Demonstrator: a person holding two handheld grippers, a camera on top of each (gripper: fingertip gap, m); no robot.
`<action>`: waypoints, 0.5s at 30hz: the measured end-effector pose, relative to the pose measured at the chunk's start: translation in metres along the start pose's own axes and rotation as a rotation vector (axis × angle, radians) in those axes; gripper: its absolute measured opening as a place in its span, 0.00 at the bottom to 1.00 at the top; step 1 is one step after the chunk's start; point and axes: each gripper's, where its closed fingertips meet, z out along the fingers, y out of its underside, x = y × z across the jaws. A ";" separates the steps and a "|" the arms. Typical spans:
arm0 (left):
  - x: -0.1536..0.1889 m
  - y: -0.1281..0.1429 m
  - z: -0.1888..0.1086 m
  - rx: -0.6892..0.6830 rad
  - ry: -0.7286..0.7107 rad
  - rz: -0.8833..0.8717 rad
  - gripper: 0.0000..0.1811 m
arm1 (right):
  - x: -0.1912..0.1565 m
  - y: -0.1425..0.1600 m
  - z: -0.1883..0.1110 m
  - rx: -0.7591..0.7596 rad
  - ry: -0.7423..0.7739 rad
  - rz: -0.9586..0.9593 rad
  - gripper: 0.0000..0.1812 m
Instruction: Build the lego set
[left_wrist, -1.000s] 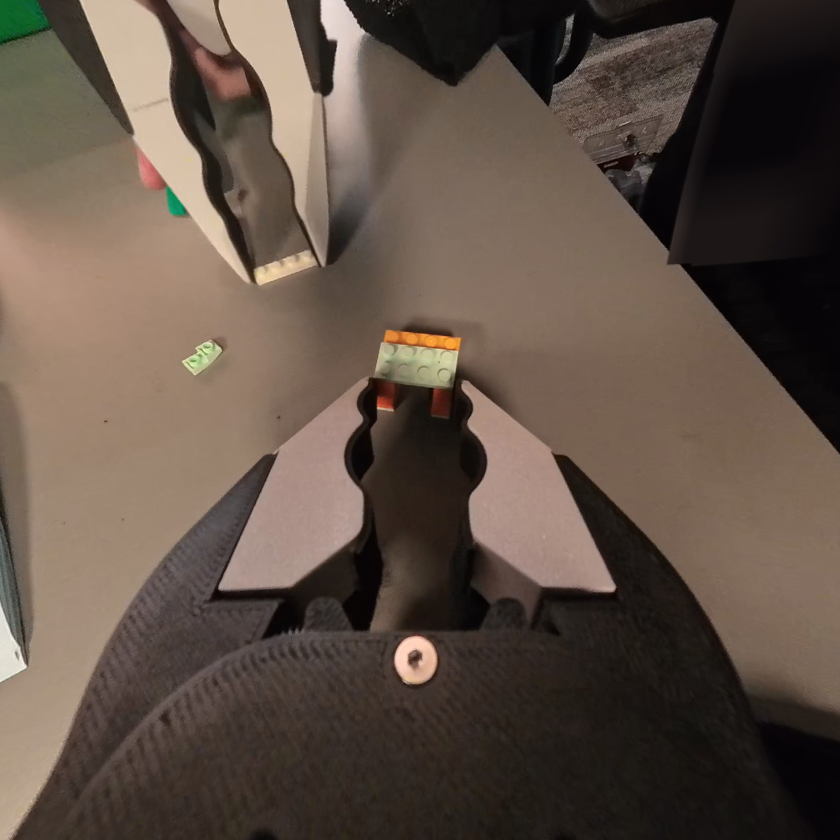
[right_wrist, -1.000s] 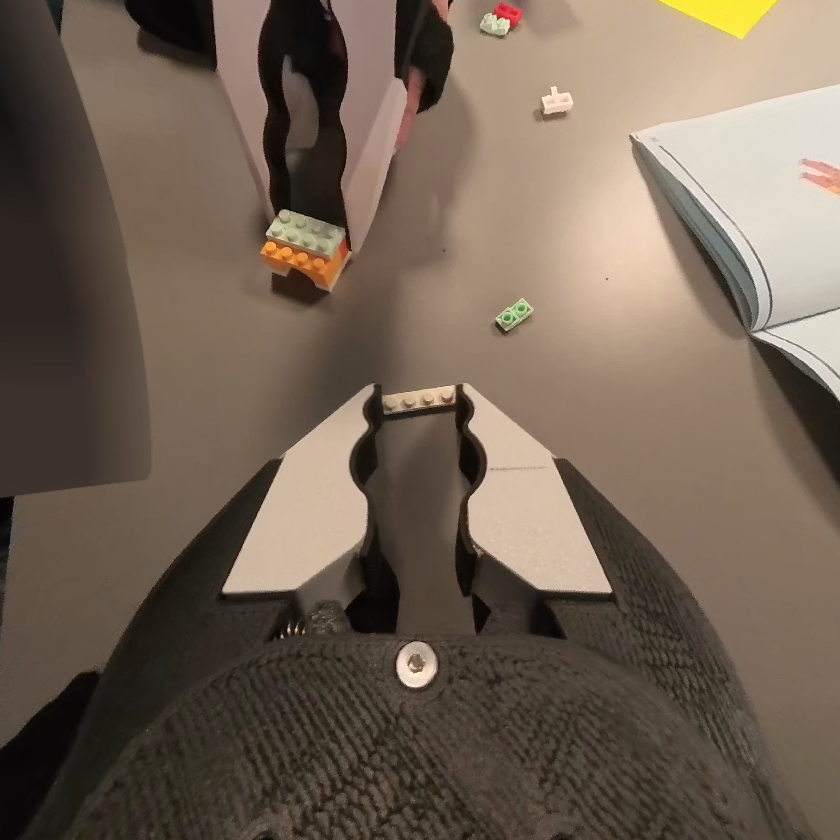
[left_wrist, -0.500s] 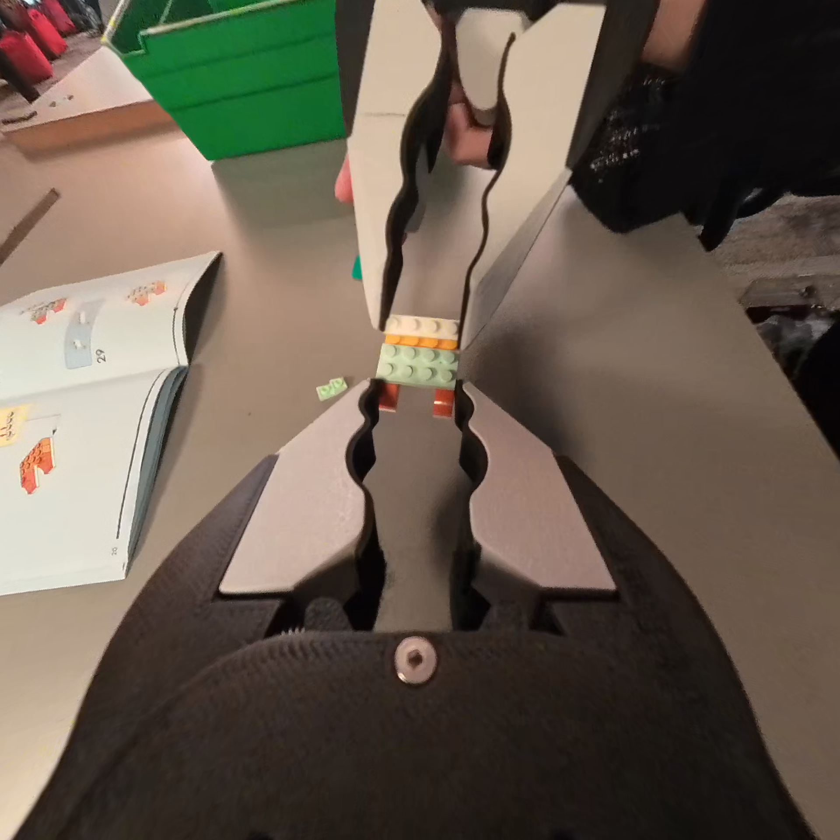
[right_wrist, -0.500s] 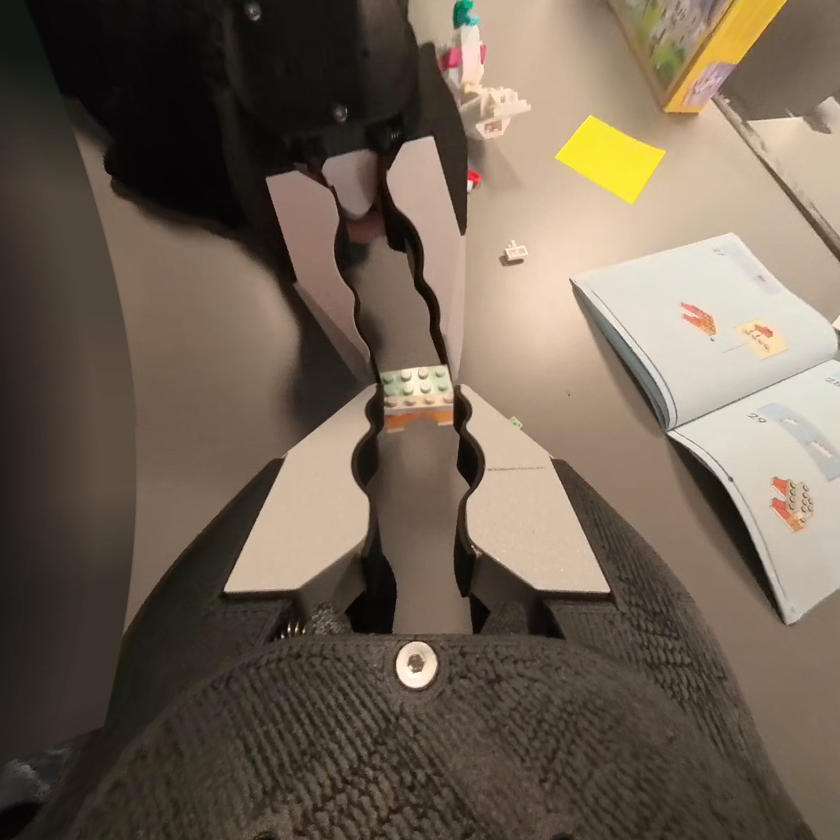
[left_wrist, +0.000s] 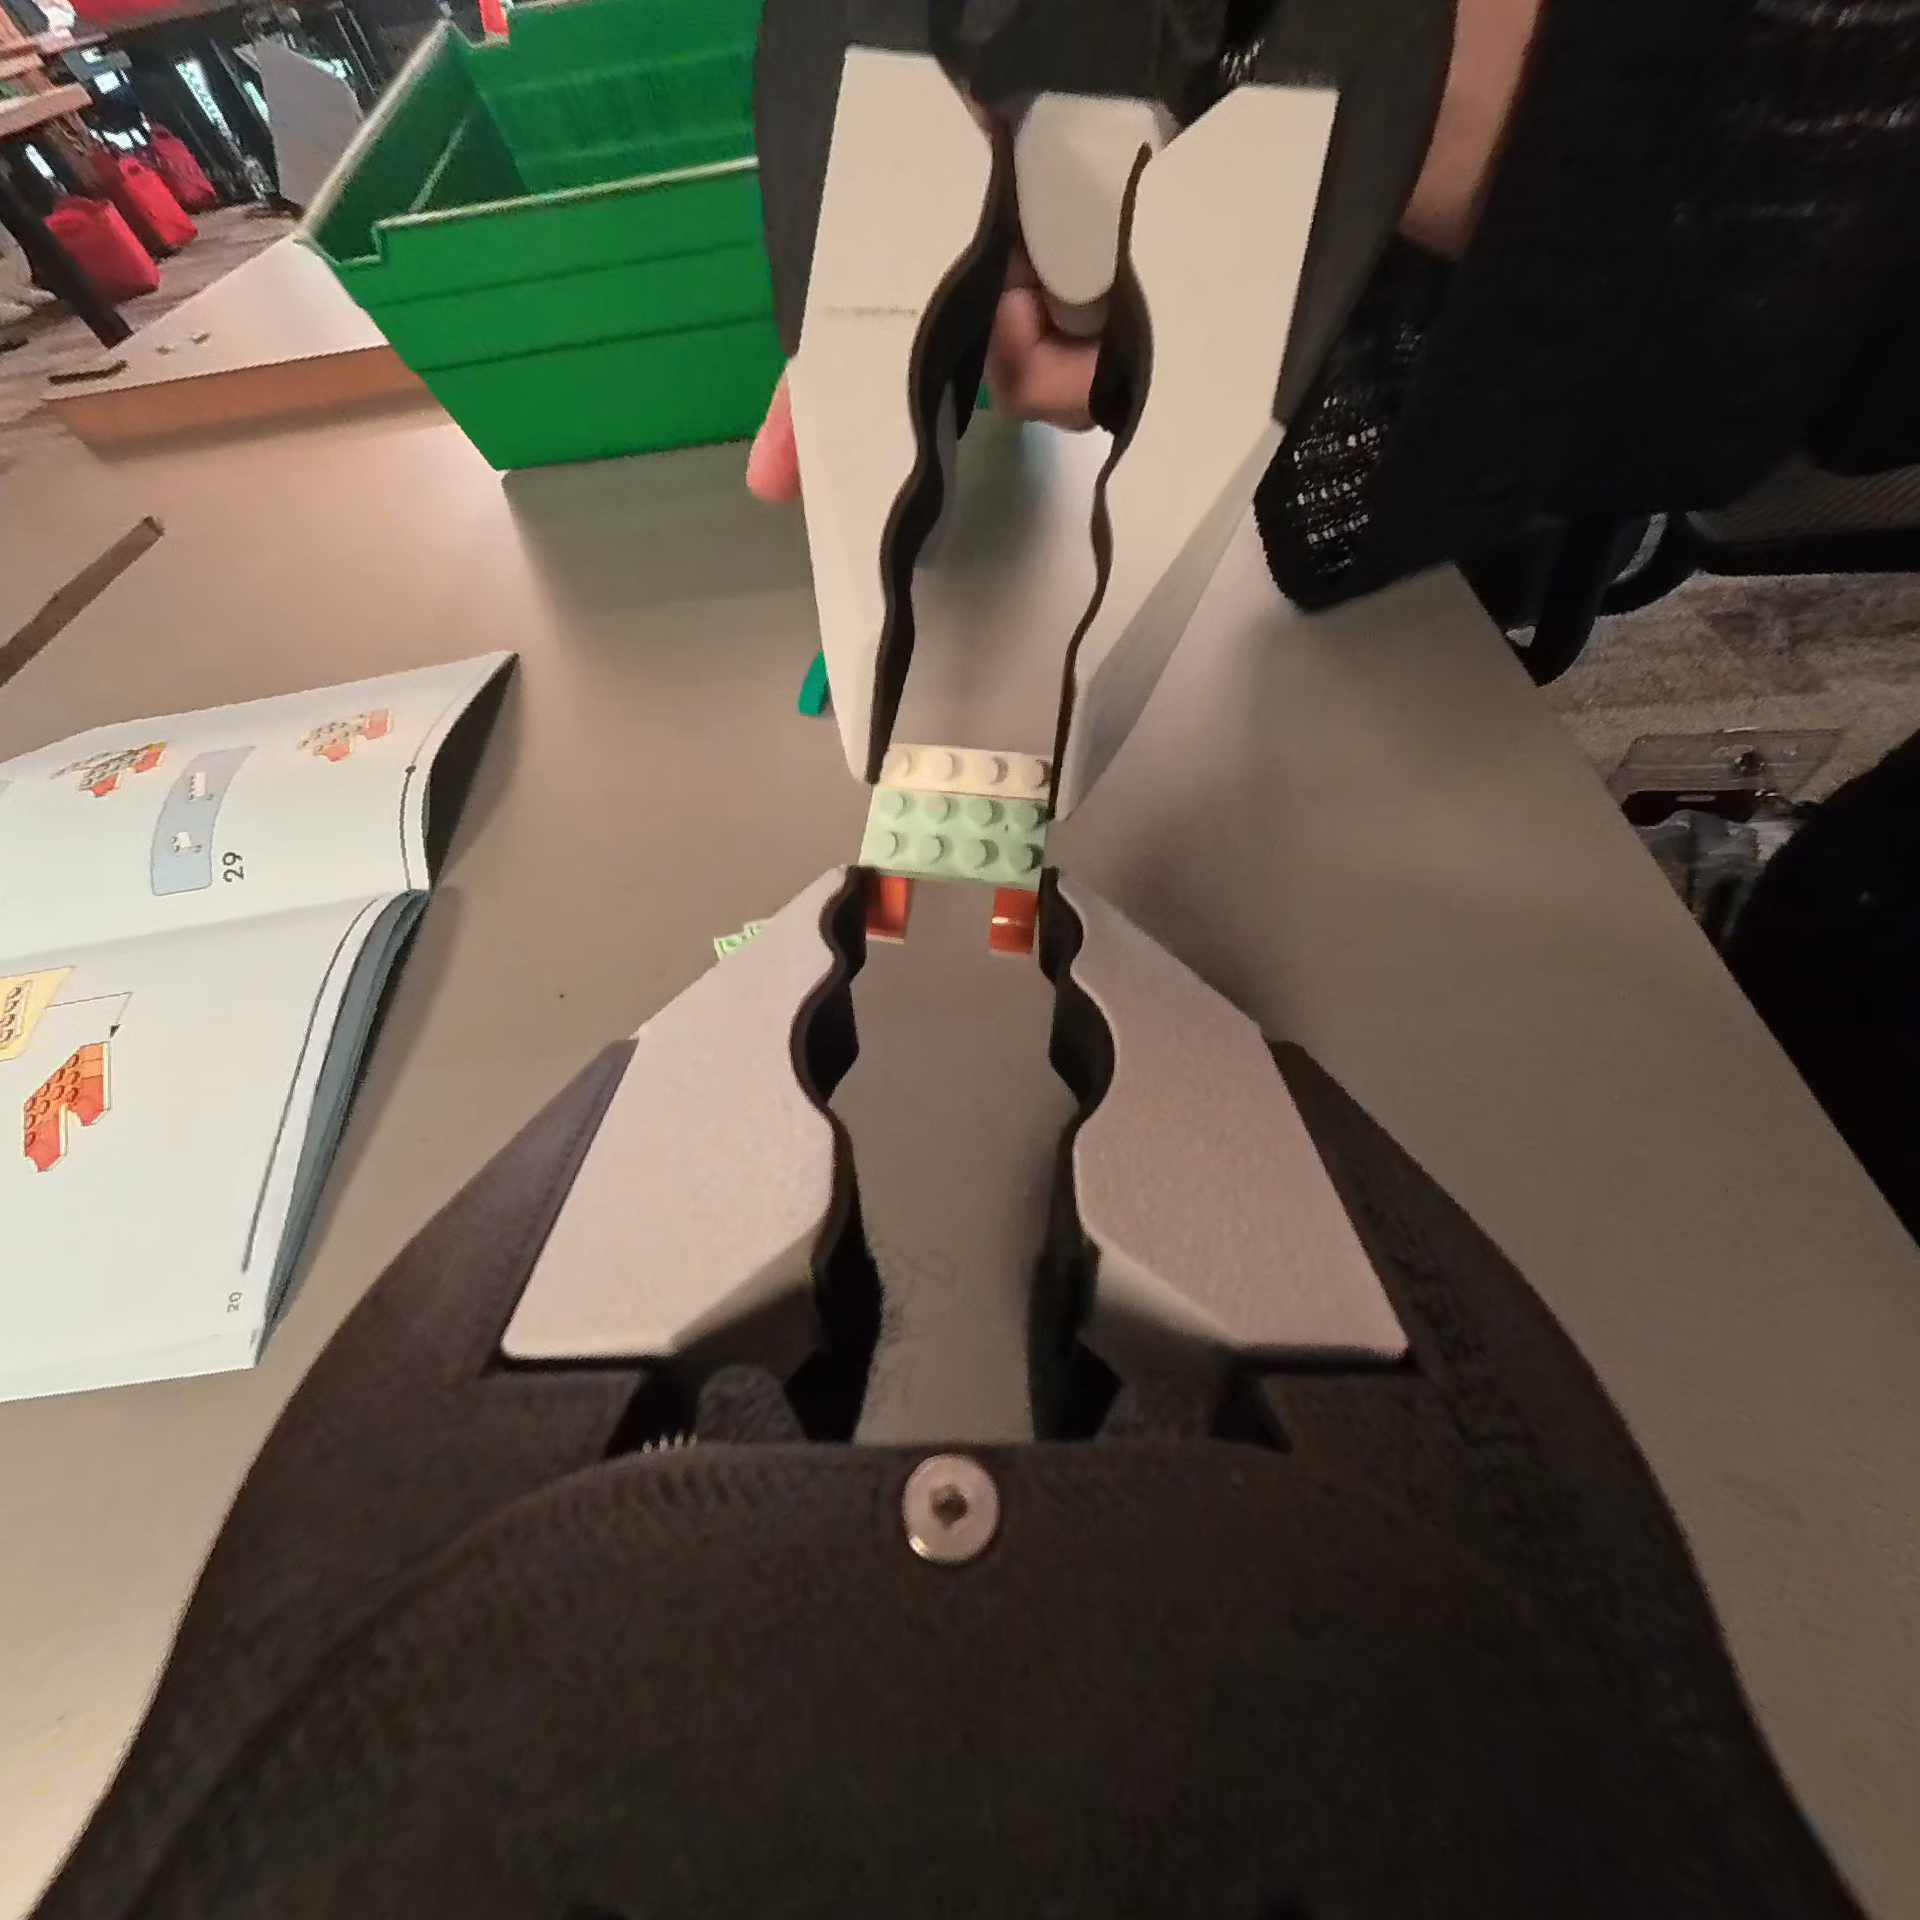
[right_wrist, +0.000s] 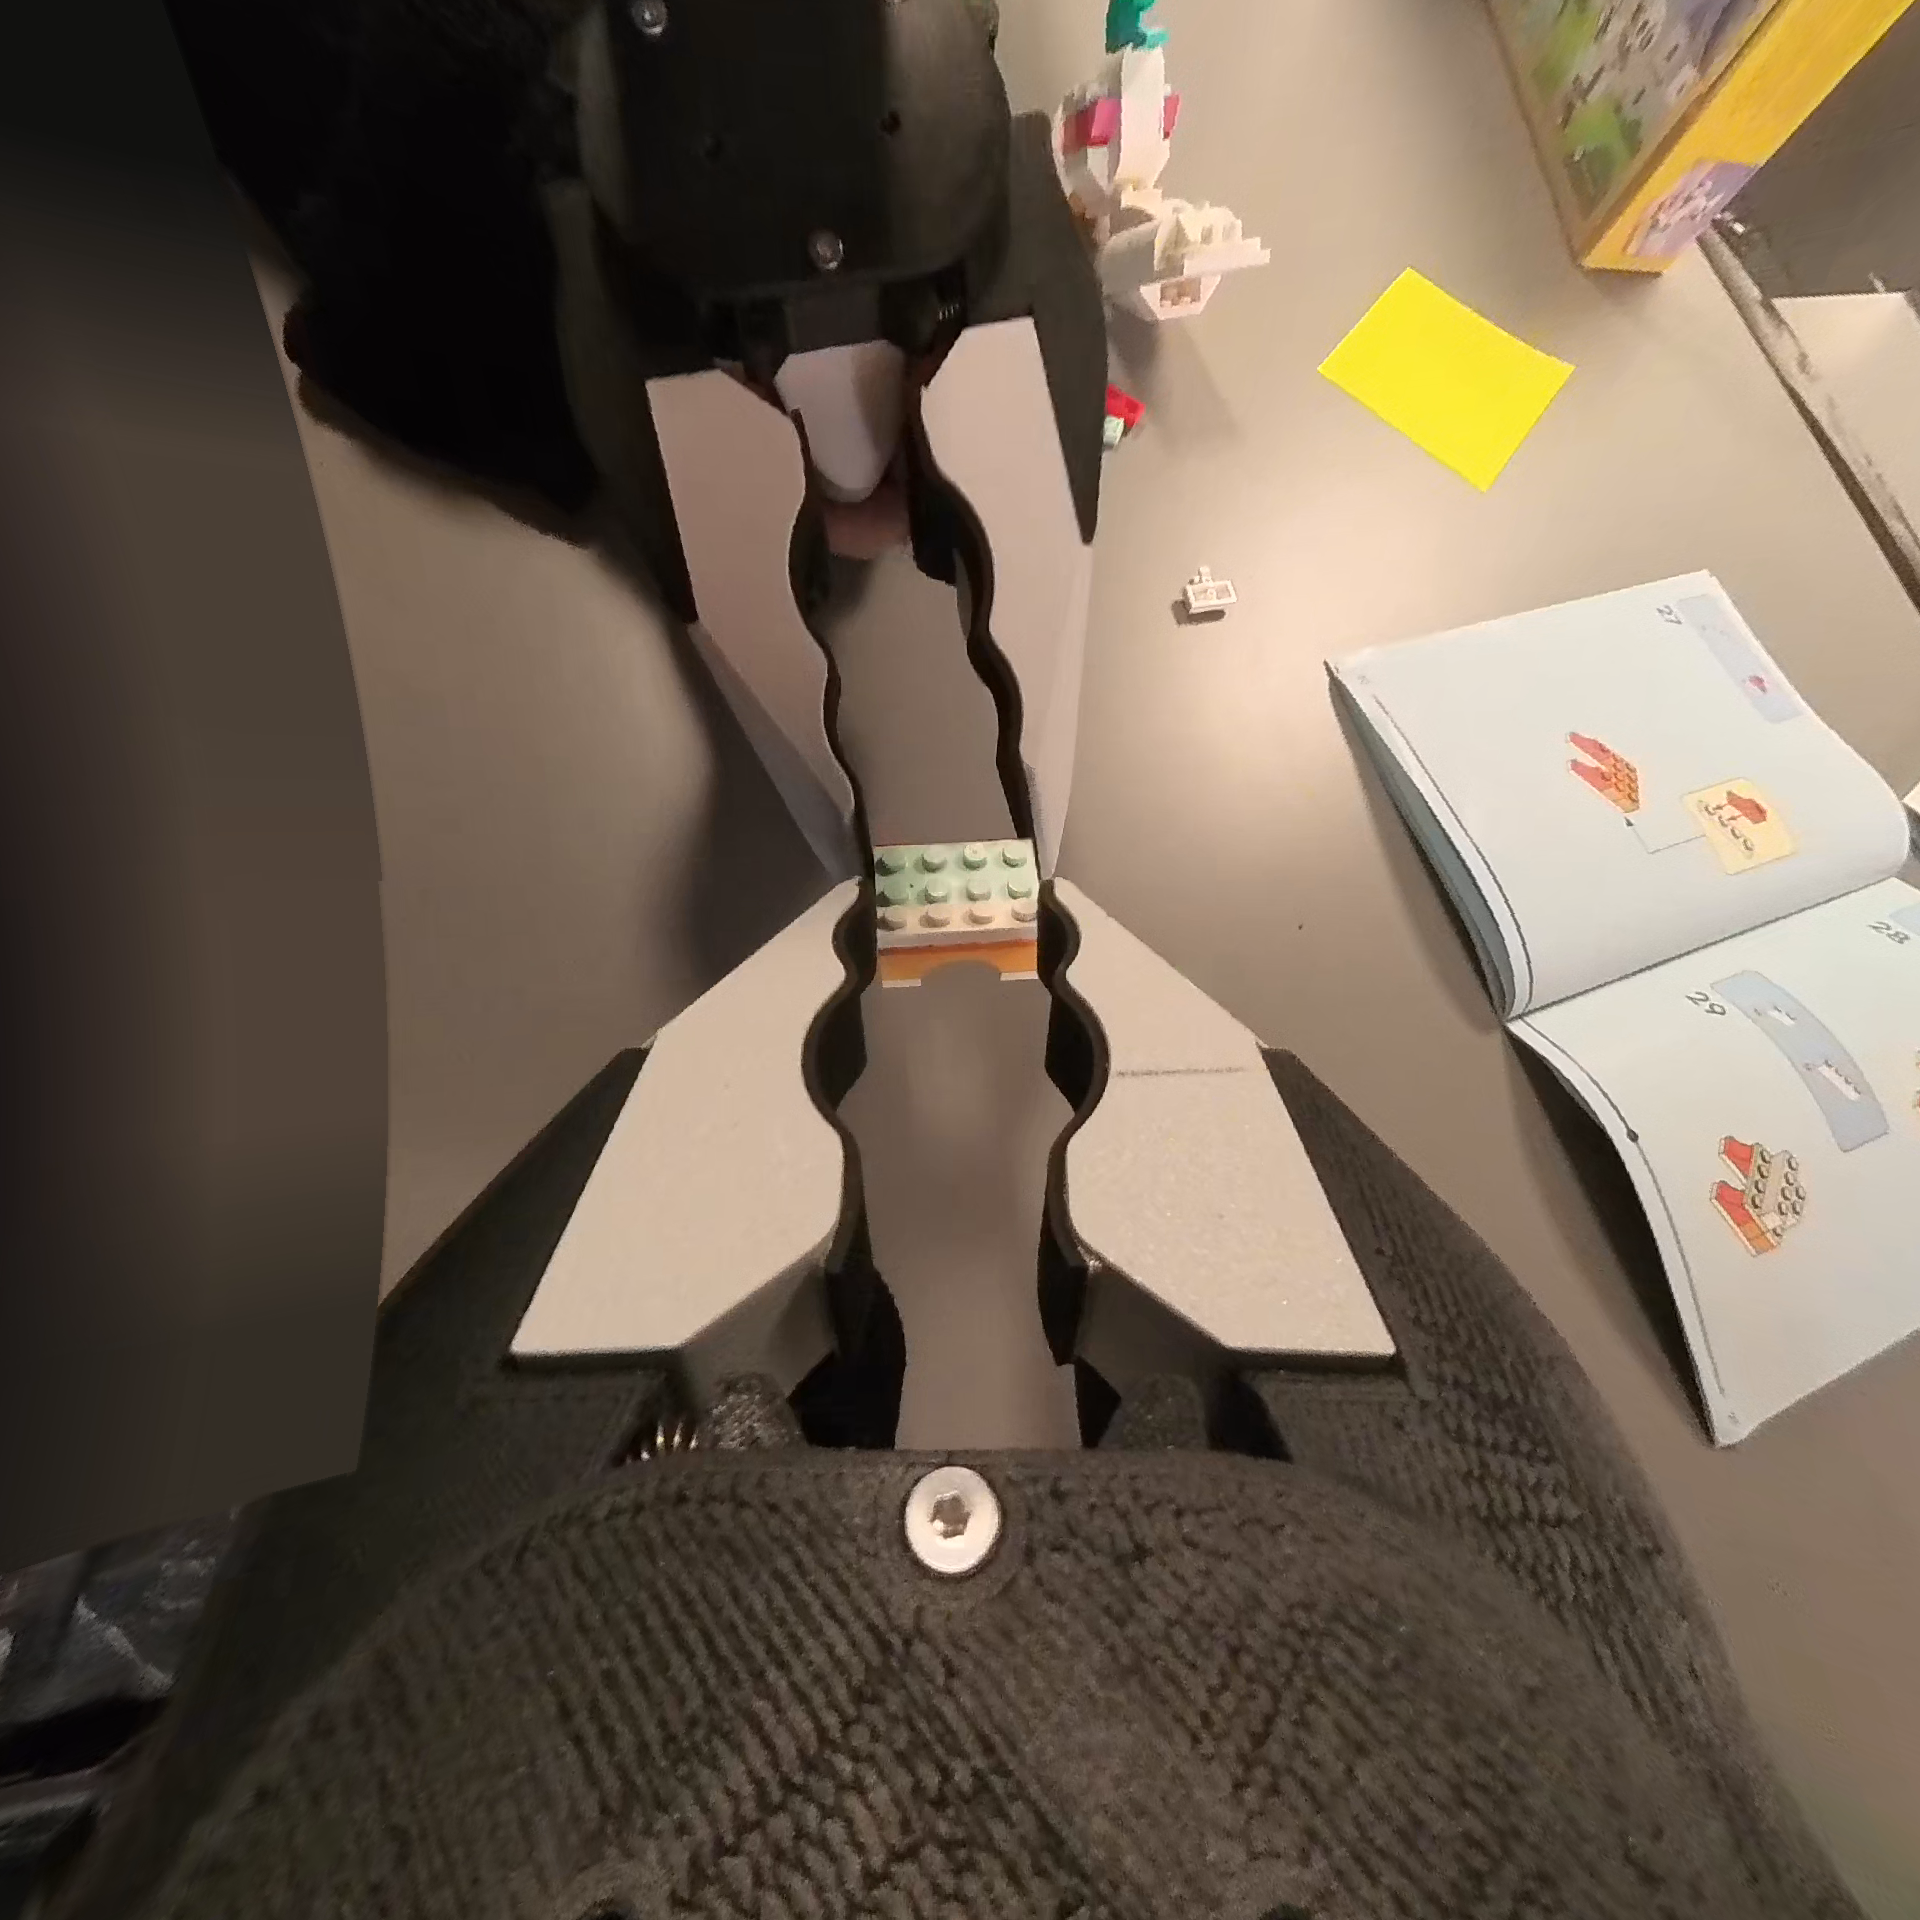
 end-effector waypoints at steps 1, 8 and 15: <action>0.000 -0.001 -0.001 0.009 -0.001 -0.003 0.18 | 0.000 -0.001 -0.001 0.006 0.002 0.000 0.16; 0.000 -0.006 -0.003 0.050 0.007 -0.001 0.18 | 0.000 -0.007 -0.003 0.041 0.003 -0.006 0.16; 0.002 -0.011 -0.006 0.086 0.023 0.007 0.18 | -0.002 -0.010 -0.007 0.074 -0.016 -0.003 0.16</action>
